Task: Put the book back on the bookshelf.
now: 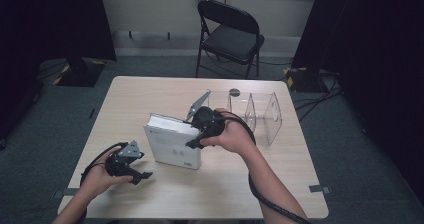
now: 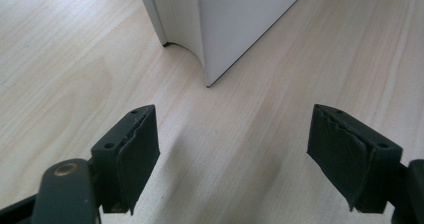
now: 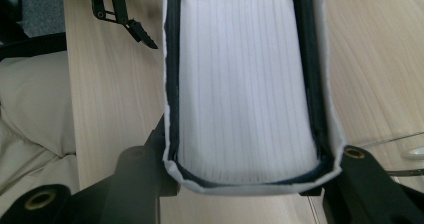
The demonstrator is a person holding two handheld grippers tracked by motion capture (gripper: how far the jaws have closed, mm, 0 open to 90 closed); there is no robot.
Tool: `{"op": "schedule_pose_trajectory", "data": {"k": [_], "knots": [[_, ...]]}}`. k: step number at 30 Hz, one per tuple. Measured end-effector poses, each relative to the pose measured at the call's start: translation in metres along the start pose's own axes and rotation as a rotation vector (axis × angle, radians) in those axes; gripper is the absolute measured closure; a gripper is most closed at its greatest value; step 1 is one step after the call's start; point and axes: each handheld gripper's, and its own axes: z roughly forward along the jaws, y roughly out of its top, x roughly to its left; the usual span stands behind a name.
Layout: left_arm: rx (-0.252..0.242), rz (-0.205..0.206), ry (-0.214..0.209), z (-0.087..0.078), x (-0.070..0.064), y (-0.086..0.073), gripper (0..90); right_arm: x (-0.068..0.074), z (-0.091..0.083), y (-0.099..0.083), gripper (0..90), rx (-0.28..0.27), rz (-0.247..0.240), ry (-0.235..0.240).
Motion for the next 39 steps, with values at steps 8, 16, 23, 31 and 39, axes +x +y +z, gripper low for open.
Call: {"op": "schedule_pose_trajectory", "data": {"k": [8,16,23,31,39], "knots": [[0.000,-0.005,-0.010,0.013,-0.001,-0.008,17.0,0.001,-0.006,0.007,44.8,-0.099,0.048,0.000],[-0.041,-0.010,-0.029,0.016,-0.001,-0.011,14.4,0.001,-0.004,0.019,42.8,-0.096,0.090,-0.004],[-0.069,-0.005,-0.038,0.016,0.001,-0.016,13.7,0.003,0.009,0.037,42.2,-0.020,0.061,-0.019],[-0.094,-0.003,-0.041,0.016,0.001,-0.019,13.4,0.002,0.024,0.047,43.0,0.054,0.048,-0.006],[-0.097,-0.003,-0.043,0.017,0.001,-0.019,12.4,0.002,0.028,0.049,43.7,0.119,0.011,-0.024]]}}
